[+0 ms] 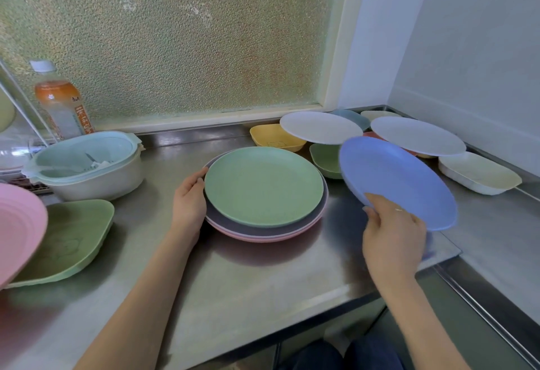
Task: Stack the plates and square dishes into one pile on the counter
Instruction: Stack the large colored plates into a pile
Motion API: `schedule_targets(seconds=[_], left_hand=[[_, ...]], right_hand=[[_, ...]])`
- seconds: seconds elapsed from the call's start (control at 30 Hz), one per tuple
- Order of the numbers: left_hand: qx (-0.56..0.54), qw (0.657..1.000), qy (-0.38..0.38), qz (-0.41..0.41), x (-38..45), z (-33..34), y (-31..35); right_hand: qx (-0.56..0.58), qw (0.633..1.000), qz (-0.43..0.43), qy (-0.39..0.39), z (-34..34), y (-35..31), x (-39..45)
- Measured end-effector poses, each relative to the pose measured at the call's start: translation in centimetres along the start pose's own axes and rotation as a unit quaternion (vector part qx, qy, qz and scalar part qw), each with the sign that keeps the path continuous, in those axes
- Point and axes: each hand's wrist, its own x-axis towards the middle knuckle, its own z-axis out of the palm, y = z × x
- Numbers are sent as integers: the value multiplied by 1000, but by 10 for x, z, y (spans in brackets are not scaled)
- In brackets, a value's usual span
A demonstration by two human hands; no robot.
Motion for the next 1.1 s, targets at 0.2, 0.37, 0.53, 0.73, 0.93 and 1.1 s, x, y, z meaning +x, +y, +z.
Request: schedule_targets(seconds=[0.2,0.37,0.53,0.73,0.93,1.1], left_hand=[[6,1000,-7,-5,-2,-1,3],[11,999,-32,-1,-6,-2,7],[14,1000,-21,-13,-6,-2,8],[8,1000,-7,-14,-6,-2,8],[0,1000,-12,-14,-6,-1,7],[5,1000,-18,-4,-4,-2,3]], right_hand=[[92,983,-150,-54,-2,-58,-11],[122,963,-186,-150,10,-86,-15],[132,939,-205,-242,25,-102,-19],[142,928,-205,-278,26,-103,-28],[99,928,-224,-282,32,-100,-28],[109,930,-217,-277,33,-99,-30]])
